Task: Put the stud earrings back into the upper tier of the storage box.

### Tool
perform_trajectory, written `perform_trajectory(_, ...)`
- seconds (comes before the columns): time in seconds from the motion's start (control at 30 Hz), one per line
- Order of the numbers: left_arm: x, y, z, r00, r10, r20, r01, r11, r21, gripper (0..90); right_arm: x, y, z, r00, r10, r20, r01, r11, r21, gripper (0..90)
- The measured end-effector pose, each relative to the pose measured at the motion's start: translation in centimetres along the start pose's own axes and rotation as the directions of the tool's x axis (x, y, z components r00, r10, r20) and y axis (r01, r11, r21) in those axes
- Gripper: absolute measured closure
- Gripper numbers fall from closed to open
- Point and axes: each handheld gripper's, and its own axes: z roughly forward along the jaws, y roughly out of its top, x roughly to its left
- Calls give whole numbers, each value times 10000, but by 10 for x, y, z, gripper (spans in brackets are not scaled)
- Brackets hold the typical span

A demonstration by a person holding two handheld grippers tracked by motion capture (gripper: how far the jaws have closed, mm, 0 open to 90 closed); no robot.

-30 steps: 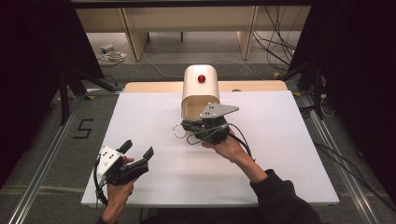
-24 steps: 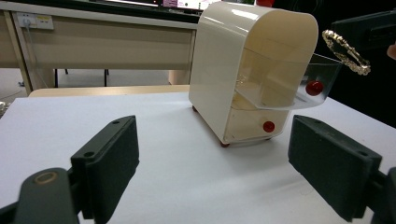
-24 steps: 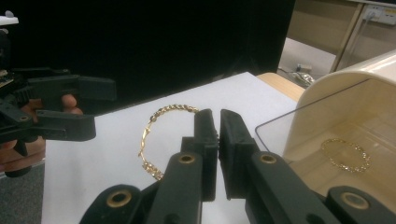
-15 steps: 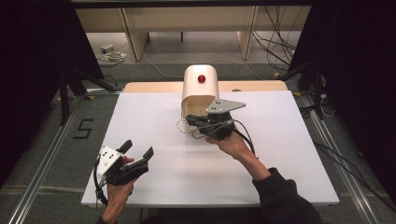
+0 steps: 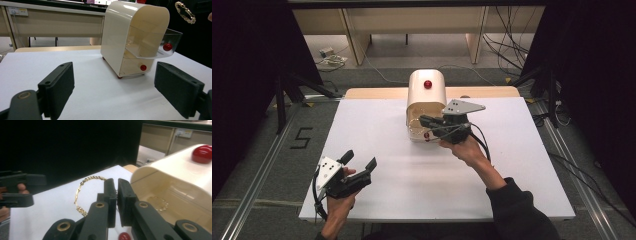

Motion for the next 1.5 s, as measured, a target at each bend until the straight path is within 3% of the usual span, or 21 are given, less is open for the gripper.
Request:
perform_trajectory(0.6, 0, 0, 1, 10000, -14, 0, 14, 10000, 16, 156, -22, -7, -1, 9947, 551, 864, -538, 9984, -174, 864)
perform_trajectory(1.5, 0, 0, 1, 10000, -17, -4, 17, 10000, 16, 157, -35, -17, 4, 9802, 1220, 1560, -1200, 9925, -222, 861)
